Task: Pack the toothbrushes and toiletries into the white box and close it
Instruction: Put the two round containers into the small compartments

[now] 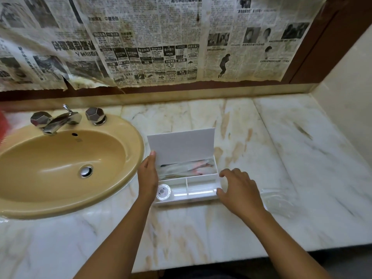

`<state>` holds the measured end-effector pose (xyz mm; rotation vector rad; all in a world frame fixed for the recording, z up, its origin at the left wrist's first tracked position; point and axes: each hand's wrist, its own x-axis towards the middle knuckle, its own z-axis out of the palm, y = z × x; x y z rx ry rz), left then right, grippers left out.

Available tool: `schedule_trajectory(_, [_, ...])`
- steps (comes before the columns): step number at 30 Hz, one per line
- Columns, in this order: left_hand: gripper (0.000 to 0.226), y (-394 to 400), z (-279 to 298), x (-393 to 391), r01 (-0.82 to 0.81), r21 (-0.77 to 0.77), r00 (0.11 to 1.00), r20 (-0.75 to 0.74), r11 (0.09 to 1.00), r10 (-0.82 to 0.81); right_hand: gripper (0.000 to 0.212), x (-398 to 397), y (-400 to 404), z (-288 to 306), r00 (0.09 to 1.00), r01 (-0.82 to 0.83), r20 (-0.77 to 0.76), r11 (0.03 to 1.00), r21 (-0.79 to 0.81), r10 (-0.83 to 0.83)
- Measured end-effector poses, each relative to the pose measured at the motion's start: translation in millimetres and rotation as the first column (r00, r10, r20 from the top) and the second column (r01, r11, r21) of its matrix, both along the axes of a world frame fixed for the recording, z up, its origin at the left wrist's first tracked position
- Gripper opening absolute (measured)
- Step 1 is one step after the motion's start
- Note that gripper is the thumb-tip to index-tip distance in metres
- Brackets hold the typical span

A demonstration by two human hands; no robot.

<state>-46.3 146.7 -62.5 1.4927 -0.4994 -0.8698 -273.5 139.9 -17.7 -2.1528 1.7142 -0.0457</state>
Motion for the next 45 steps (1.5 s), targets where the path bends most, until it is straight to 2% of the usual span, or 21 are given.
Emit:
schedule_trajectory(3, [0.027,0,0,-2,-0.013,-0.008,1.0,0.008,1.0,0.013,0.046,-22,-3,-3,0.997,0.051,-0.07,0.995,0.081,-0.045])
schedule_trajectory(8, [0.025,-1,-1,-3,-0.024,0.004,0.999,0.022,1.0,0.024,0.057,-49,-4,-10,0.983,0.053,-0.183,0.977,0.208,-0.014])
schedule_trajectory(12, [0.023,-1,-2,-3,-0.021,0.019,1.0,0.019,1.0,0.02,0.054,-60,5,-24,0.968,0.023,-0.245,0.961,0.276,0.048])
schedule_trajectory(16, [0.021,-1,-1,-4,-0.022,0.021,1.0,0.014,1.0,0.022,0.046,-61,11,-35,0.96,-0.009,-0.271,0.971,0.237,0.075])
schedule_trajectory(22, [0.025,-1,3,-5,-0.03,0.001,0.999,0.014,1.0,0.03,0.032,-53,5,-40,0.972,-0.033,-0.221,0.975,0.218,0.082])
schedule_trajectory(28, [0.03,0,4,-7,-0.027,-0.037,0.999,0.029,0.999,0.028,0.036,-30,-15,-37,0.982,-0.054,-0.167,0.978,0.201,0.089])
schedule_trajectory(33, [0.03,0,1,-5,-0.023,-0.026,0.999,0.035,0.999,0.024,0.057,-32,-20,-26,0.977,-0.082,-0.175,0.974,0.211,0.121])
schedule_trajectory(39, [0.03,-1,-3,-1,-0.007,-0.004,0.999,0.04,1.0,0.007,0.041,-39,-18,-16,0.976,-0.072,-0.193,0.987,0.143,0.099])
schedule_trajectory(45, [0.03,0,-5,1,0.01,0.01,1.0,0.028,1.0,-0.01,0.038,-32,-22,7,0.986,-0.017,-0.162,0.997,0.077,0.029])
